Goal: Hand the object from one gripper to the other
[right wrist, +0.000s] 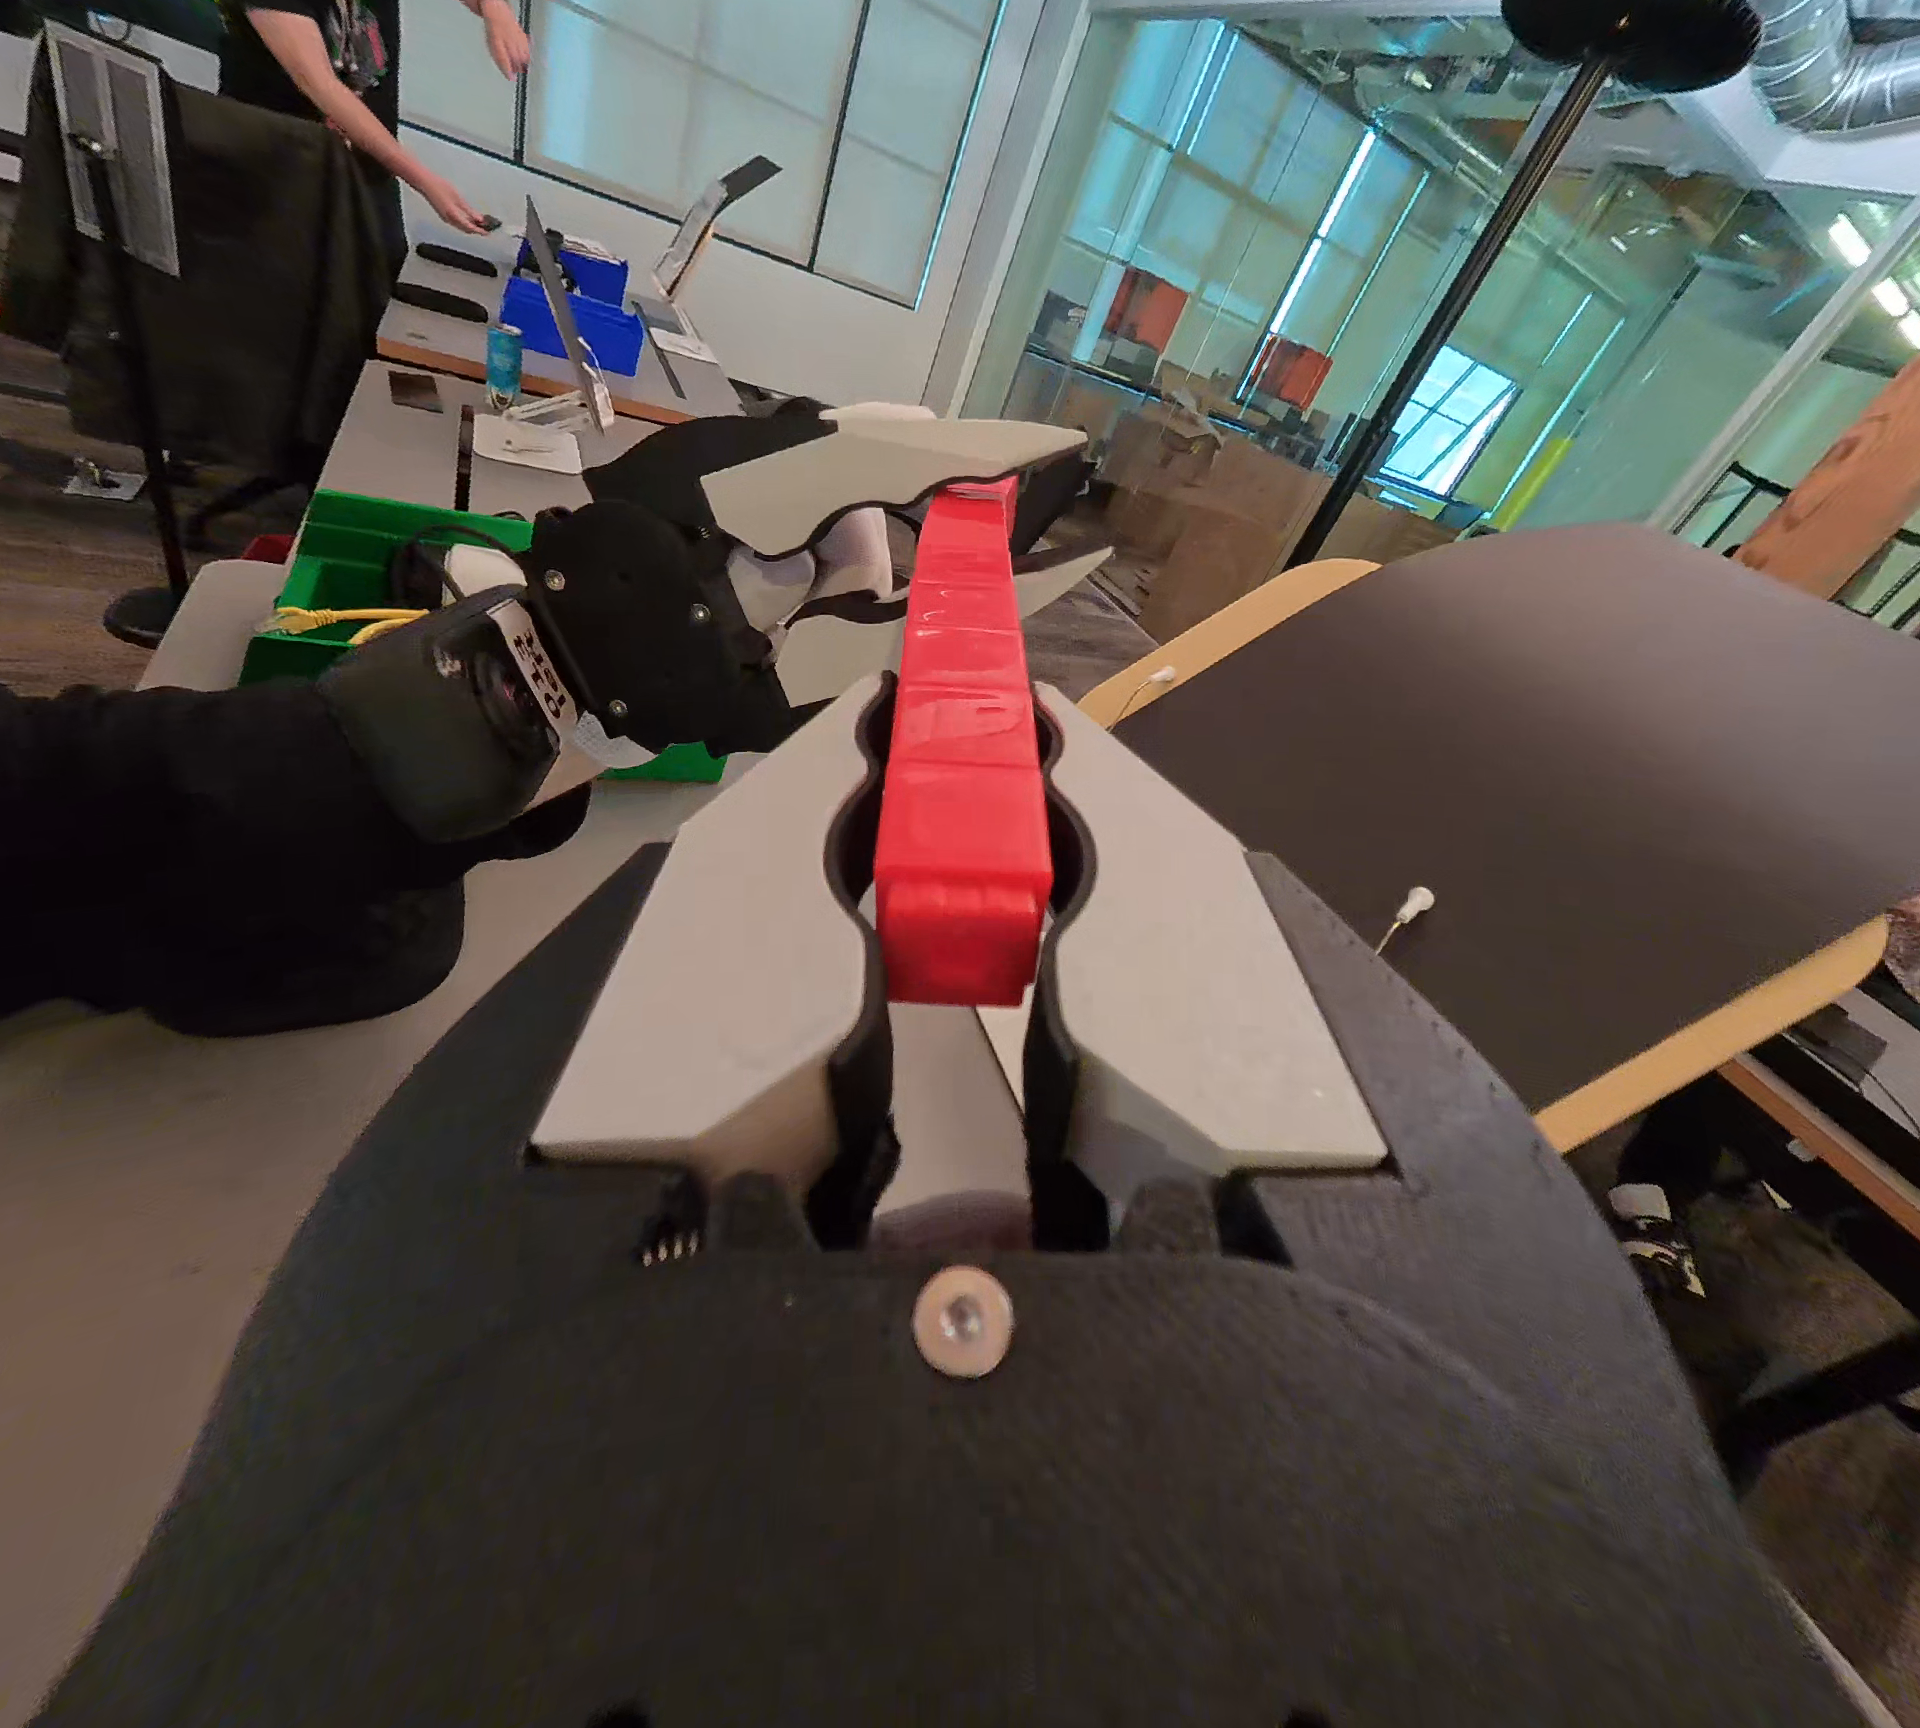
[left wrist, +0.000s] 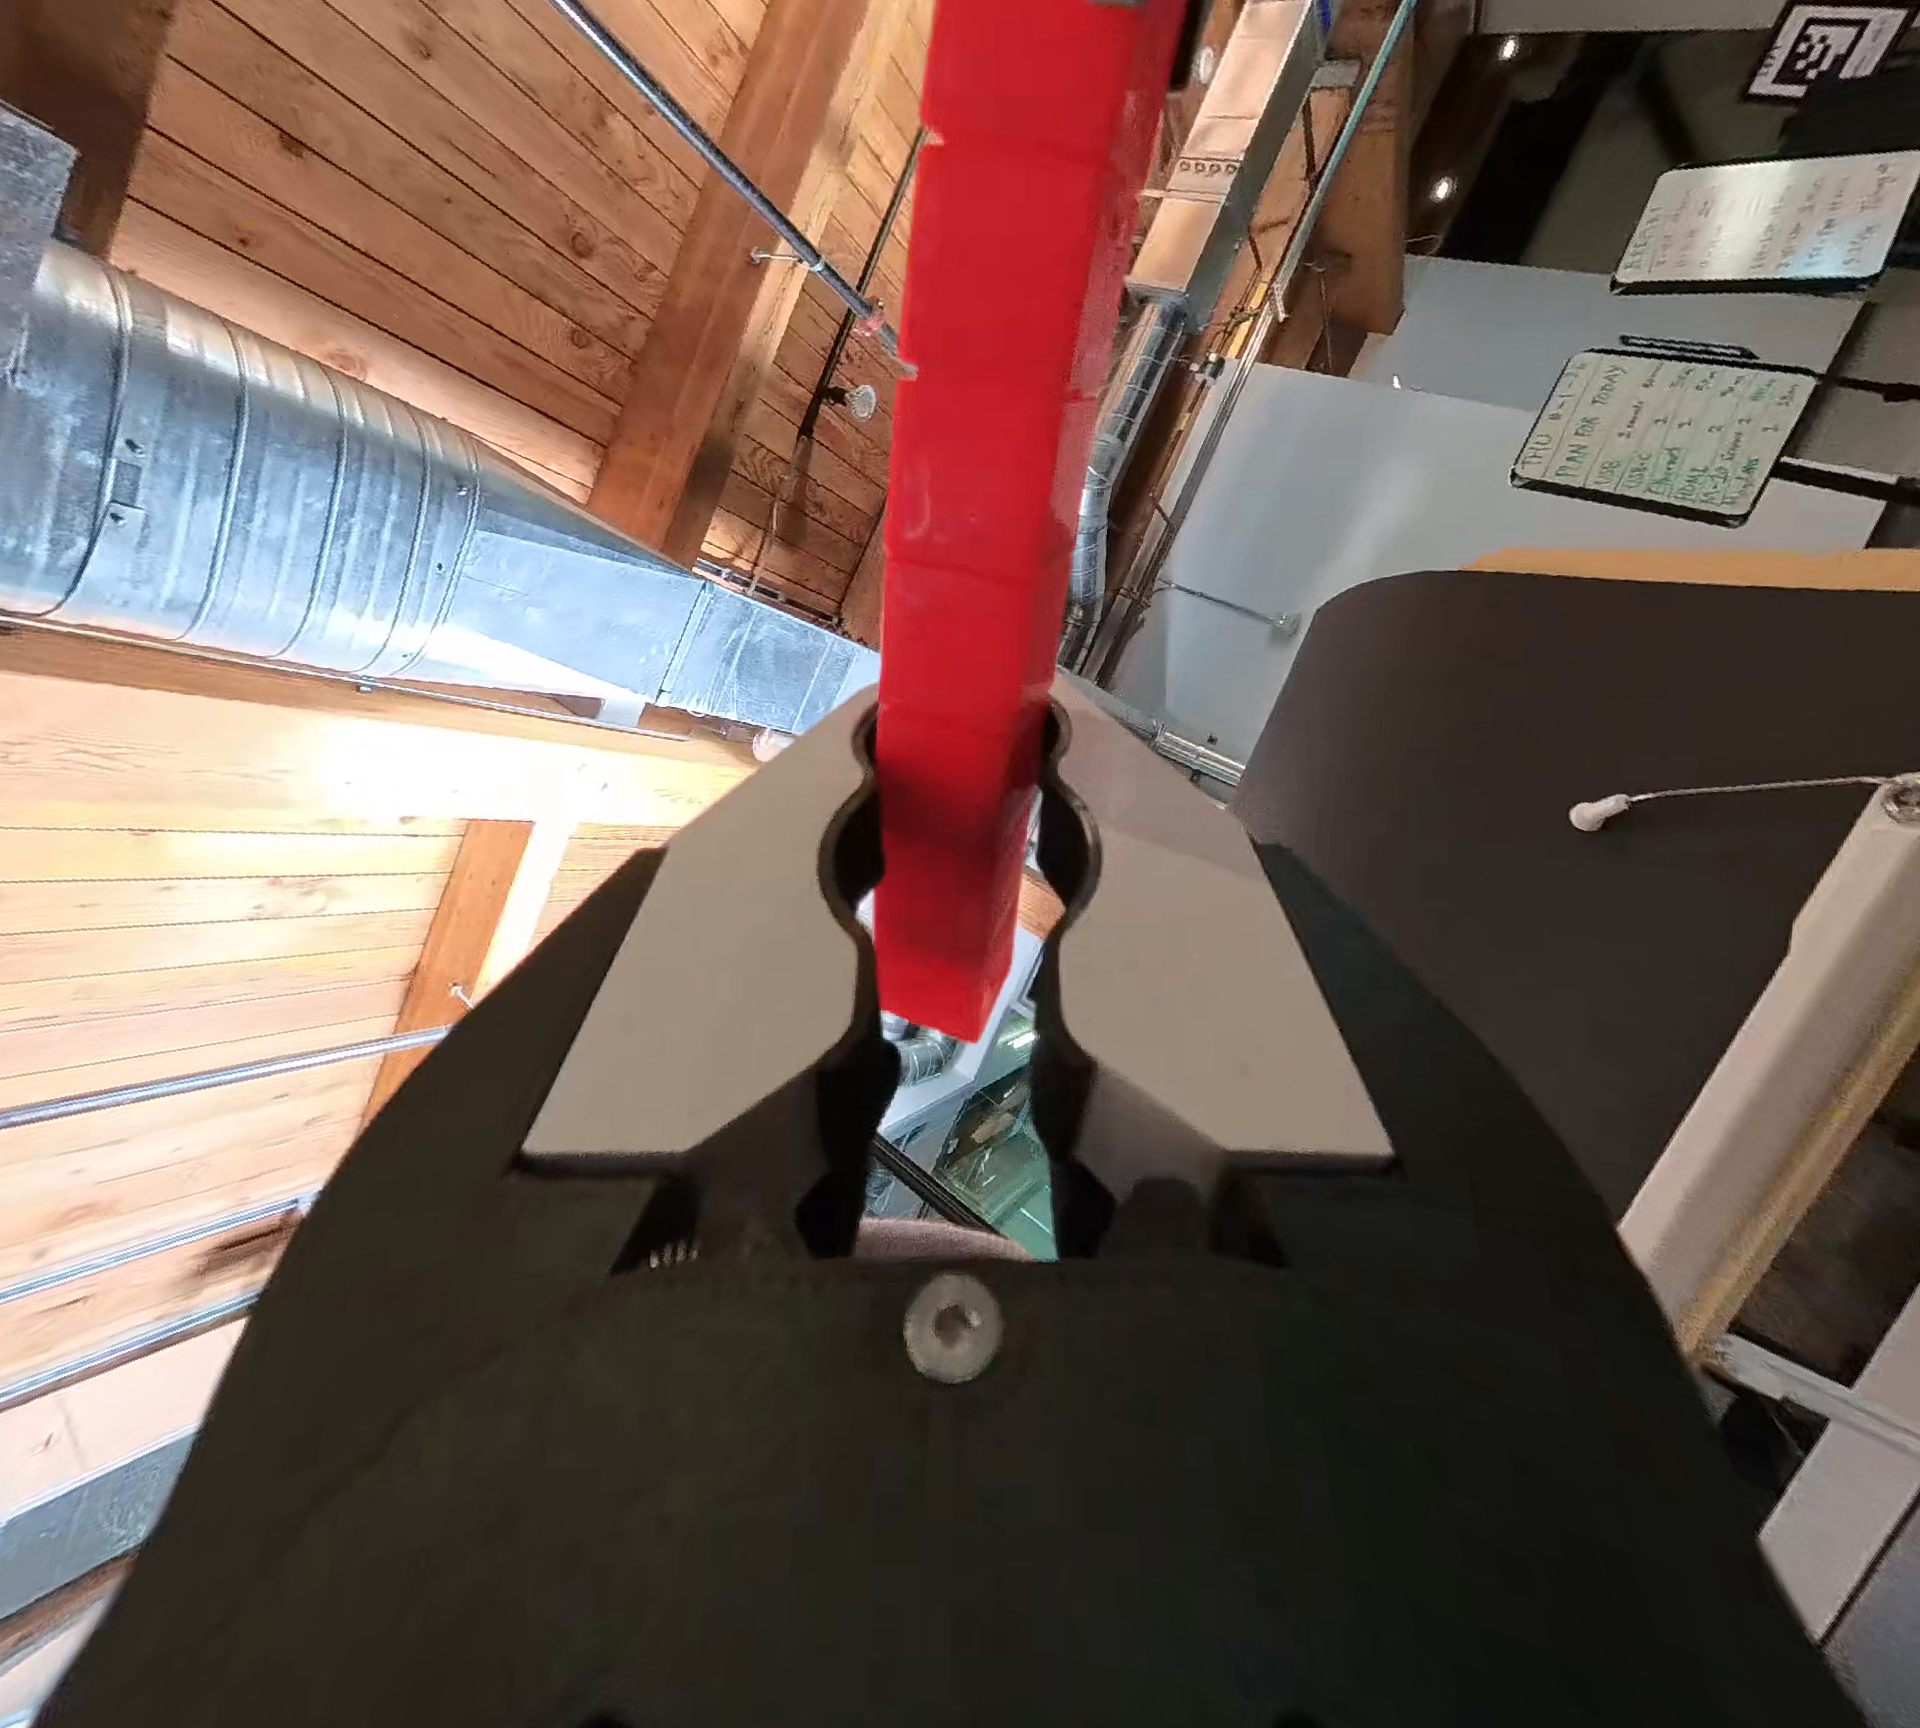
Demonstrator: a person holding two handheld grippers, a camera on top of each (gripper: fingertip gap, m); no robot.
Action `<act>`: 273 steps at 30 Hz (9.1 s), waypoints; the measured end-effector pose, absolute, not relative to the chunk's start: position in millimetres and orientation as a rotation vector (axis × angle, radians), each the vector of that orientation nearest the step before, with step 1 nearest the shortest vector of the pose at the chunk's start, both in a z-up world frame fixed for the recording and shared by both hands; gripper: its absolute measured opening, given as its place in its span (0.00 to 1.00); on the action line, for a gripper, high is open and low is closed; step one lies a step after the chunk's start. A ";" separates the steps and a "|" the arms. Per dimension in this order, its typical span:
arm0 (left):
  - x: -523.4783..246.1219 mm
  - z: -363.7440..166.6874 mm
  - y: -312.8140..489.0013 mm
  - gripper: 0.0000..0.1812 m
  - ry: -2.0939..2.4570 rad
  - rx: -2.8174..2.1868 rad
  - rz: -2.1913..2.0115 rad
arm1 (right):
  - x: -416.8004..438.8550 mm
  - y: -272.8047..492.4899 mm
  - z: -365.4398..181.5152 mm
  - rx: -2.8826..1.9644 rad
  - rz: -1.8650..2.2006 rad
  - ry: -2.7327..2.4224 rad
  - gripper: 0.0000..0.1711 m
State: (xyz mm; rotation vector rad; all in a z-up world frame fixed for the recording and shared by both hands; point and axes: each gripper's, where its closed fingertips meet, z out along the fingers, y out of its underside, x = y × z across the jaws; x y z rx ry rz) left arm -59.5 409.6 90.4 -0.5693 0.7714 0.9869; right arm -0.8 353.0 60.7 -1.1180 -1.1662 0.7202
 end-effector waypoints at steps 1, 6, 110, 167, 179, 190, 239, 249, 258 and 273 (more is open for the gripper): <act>-60.1 89.6 410.6 0.12 0.776 -0.581 0.987 | -1.6 353.3 60.2 -1.115 0.703 -1.168 0.11; -61.4 73.9 428.7 0.11 0.858 -0.760 0.820 | 0.5 361.2 75.1 -0.970 0.342 -1.092 0.32; -78.5 69.2 430.4 0.11 0.546 -1.244 -1.335 | -40.6 419.5 -31.0 -0.401 -0.776 -1.370 0.57; -12.1 6.8 421.8 0.37 1.098 -1.068 -0.360 | 4.4 397.9 -2.6 -1.086 0.056 -1.447 0.12; 10.1 -49.0 401.4 0.37 1.450 -1.127 -0.249 | -2.5 372.3 -12.9 -1.094 0.208 -1.562 0.12; -4.0 -18.8 433.3 0.11 1.091 -1.279 -0.563 | 4.1 402.9 46.8 -0.903 -0.226 -1.174 0.51; -17.0 61.0 409.2 0.11 0.510 -1.320 -1.485 | -47.7 402.6 -4.0 -0.301 -0.897 -1.137 0.53; -5.7 51.5 409.5 0.11 0.521 -1.354 -1.525 | -39.6 385.2 13.5 -0.259 -0.899 -1.121 0.15; -4.0 53.4 406.2 0.12 0.536 -1.336 -1.515 | -42.0 374.9 17.5 -0.272 -0.862 -1.156 0.13; -7.6 58.7 404.0 0.15 0.563 -1.291 -1.443 | -40.7 367.1 24.7 -0.299 -0.803 -1.167 0.13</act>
